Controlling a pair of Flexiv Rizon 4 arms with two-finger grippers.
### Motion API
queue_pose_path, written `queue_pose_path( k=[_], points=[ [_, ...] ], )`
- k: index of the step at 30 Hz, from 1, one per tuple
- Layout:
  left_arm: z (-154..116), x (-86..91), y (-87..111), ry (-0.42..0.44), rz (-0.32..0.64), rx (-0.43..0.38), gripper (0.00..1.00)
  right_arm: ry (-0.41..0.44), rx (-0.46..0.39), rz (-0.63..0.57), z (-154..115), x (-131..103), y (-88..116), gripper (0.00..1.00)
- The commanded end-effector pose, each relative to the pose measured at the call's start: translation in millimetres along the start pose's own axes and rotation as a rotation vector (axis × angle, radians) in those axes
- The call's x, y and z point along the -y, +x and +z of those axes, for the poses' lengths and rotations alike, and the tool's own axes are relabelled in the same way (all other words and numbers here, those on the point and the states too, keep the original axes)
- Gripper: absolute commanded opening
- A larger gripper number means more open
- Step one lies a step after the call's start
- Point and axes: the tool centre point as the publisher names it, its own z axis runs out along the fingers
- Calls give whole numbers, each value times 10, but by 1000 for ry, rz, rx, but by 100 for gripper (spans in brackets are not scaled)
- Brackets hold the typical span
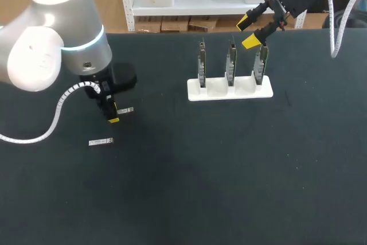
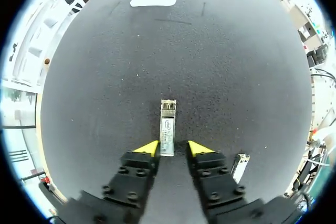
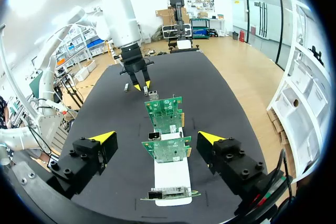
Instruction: Pick up the optical module with the left hand, and insert it into the network port with the right hand.
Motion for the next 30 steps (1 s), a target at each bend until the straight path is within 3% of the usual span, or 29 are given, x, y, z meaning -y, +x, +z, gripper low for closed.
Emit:
queue_pose_path(
  k=[1,9,15,20,26,30],
  points=[
    [14,-20,13,4,0,3,0,6,1,-1,3,-23,5,100],
    [27,-32,39,6,-10,0,0,6,1,-1,3,-23,5,100],
    [-81,-60,28,-27,-3,67,0,6,1,-1,3,-23,5,100],
    [-296,-98,-13,-43,6,175,0,6,1,-1,3,-23,5,100],
    [-647,-85,-215,-72,38,335,0,6,1,-1,3,-23,5,100],
    [-761,-95,-191,-95,37,373,0,6,1,-1,3,-23,5,100]
  ],
)
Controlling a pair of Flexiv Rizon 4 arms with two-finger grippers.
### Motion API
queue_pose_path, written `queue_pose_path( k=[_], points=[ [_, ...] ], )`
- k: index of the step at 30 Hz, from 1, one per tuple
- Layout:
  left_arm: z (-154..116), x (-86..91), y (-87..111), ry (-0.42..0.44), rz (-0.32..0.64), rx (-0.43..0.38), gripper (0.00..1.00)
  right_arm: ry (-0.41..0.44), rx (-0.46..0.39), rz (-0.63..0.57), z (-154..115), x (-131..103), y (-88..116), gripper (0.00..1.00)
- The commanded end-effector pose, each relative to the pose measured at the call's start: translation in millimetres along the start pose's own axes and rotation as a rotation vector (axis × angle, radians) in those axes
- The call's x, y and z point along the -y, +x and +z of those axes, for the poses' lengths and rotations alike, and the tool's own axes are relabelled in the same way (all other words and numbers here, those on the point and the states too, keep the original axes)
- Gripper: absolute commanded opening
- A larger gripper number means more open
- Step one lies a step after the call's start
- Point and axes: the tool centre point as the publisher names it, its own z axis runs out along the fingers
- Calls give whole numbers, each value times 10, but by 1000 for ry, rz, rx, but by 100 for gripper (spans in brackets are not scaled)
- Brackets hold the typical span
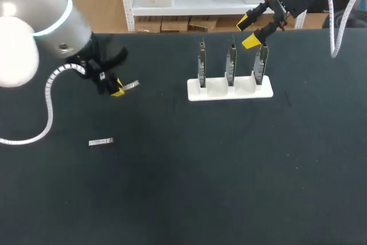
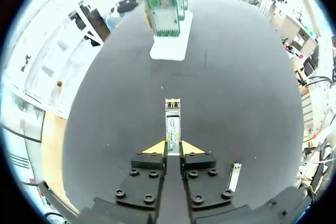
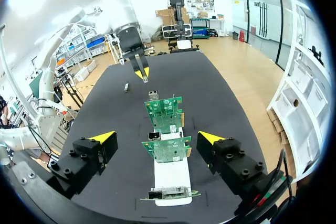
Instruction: Pick up the optical module with the left hand, and insert it into the network port with the right hand.
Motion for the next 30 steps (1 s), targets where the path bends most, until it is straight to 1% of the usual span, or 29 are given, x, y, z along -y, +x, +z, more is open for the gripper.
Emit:
queue_pose_path(
  k=[1,8,9,11,13,20,23,25,27,28,29,30],
  points=[
    [-143,107,102,-18,2,85,0,6,1,-1,3,-23,5,100],
    [-143,107,102,-18,2,85,0,6,1,-1,3,-23,5,100],
    [-159,87,144,-14,-16,95,0,6,1,-1,3,-23,5,100],
    [-205,67,149,-19,-39,109,0,6,1,-1,3,-23,5,100],
    [-229,56,86,-9,-47,138,0,6,1,-1,3,-23,5,100],
    [-442,137,-454,37,-32,302,0,6,1,-1,3,-23,5,100],
    [-537,160,-632,94,-47,397,0,6,1,-1,3,-23,5,100],
    [-608,163,-720,121,-47,465,0,6,1,-1,3,-23,5,100],
    [-662,151,-759,145,-54,514,0,6,1,-1,3,-23,5,100],
    [-683,144,-763,139,-50,514,0,6,1,-1,3,-23,5,100],
    [-696,137,-756,109,-32,492,0,6,1,-1,3,-23,5,100],
    [-696,137,-756,109,-32,492,0,6,1,-1,3,-23,5,100]
  ],
)
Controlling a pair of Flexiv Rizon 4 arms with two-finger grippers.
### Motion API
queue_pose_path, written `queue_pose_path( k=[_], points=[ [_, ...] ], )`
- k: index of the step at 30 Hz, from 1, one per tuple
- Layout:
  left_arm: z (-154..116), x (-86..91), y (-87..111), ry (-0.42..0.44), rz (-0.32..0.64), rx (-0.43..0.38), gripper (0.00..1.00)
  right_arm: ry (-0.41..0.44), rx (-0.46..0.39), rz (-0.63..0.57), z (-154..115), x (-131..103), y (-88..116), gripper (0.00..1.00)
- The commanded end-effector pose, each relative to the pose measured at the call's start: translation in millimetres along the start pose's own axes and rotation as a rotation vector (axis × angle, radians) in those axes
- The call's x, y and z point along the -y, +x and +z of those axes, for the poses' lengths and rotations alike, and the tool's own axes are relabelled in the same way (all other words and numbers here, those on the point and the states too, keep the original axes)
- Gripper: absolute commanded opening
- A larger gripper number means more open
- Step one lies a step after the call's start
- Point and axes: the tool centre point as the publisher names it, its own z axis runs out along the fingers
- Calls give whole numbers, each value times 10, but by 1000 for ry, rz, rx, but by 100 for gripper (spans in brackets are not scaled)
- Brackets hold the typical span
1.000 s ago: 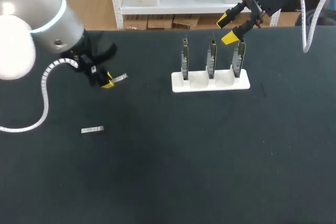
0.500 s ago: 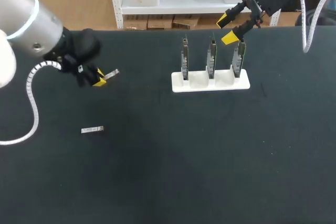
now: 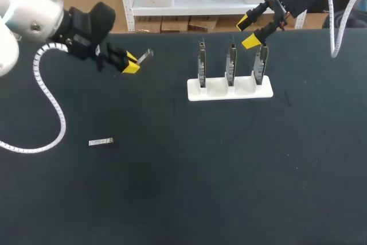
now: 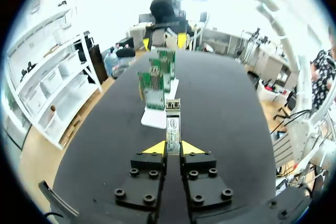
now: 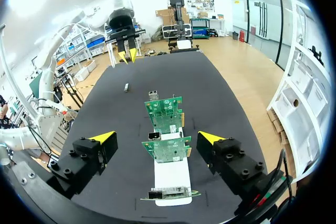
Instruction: Pick up the optical module with the left hand, and insert it into the network port with the right hand.
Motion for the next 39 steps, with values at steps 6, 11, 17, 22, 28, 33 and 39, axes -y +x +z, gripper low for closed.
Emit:
queue_pose_path(
  k=[6,11,17,22,28,33,39],
  points=[
    [-49,-31,56,-11,23,51,0,6,1,-1,4,-23,5,100],
    [-53,-28,75,-5,5,68,0,6,1,-1,4,-23,5,100],
    [70,80,-363,21,30,182,0,6,1,-1,4,-23,5,100],
    [214,140,-842,77,77,290,0,6,1,-1,4,-23,5,100],
    [256,148,-1023,69,117,275,0,6,1,-1,4,-23,5,100],
    [256,148,-1023,69,117,275,0,6,1,-1,4,-23,5,100],
    [243,151,-961,66,100,271,0,6,1,-1,4,-23,5,100]
  ],
)
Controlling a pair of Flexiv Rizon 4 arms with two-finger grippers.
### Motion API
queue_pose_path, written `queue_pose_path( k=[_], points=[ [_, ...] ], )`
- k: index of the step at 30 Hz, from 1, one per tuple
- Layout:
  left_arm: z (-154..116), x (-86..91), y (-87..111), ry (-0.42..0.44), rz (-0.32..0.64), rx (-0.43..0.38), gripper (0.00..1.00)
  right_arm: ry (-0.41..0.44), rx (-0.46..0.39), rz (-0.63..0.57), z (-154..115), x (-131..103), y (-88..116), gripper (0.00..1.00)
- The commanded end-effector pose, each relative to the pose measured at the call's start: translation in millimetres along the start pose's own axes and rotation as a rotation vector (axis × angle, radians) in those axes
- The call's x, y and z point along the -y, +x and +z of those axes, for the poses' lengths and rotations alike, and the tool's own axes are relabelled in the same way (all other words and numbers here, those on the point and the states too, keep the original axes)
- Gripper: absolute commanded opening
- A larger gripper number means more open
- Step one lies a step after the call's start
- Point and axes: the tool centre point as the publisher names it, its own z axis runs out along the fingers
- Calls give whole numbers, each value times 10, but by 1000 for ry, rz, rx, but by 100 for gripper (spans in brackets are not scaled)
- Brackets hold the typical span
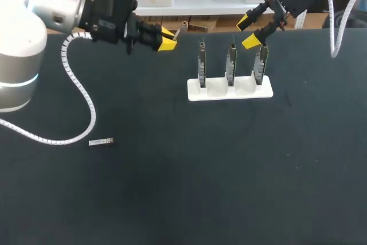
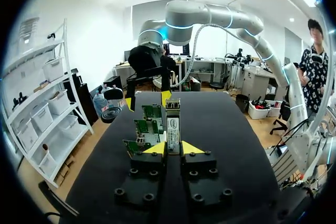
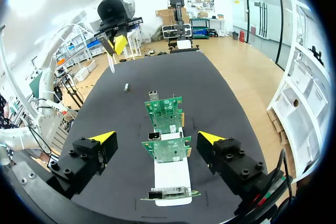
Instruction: Pick up the optical module with the left hand, and insert it into the network port with the right hand.
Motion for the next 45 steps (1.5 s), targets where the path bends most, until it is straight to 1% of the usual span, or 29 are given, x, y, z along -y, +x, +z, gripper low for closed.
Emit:
queue_pose_path(
  k=[1,2,4,8,9,11,16,17,23,26,32,45],
  points=[
    [-52,14,102,-7,-32,-1,0,6,1,-1,3,-23,5,100],
    [-56,19,114,-9,-47,8,0,6,1,-1,3,-23,5,100],
    [-24,16,73,-9,-51,31,0,6,1,-1,3,-23,5,100],
    [126,-23,-139,8,-29,93,0,6,1,-1,3,-23,5,100],
    [170,-35,-202,21,-33,120,0,6,1,-1,3,-23,5,100],
    [249,-65,-299,39,-39,150,0,6,1,-1,3,-23,5,100],
    [404,-105,-476,71,-21,165,0,6,1,-1,3,-23,5,100],
    [424,-111,-488,72,-21,158,0,6,1,-1,3,-23,5,100],
    [534,-136,-530,103,-52,190,0,6,1,-1,3,-23,5,100],
    [585,-129,-544,121,-89,212,0,6,1,-1,3,-23,5,100],
    [666,-116,-609,136,-81,224,0,6,1,-1,3,-23,5,100],
    [666,-116,-609,136,-81,224,0,6,1,-1,3,-23,5,100]
  ],
)
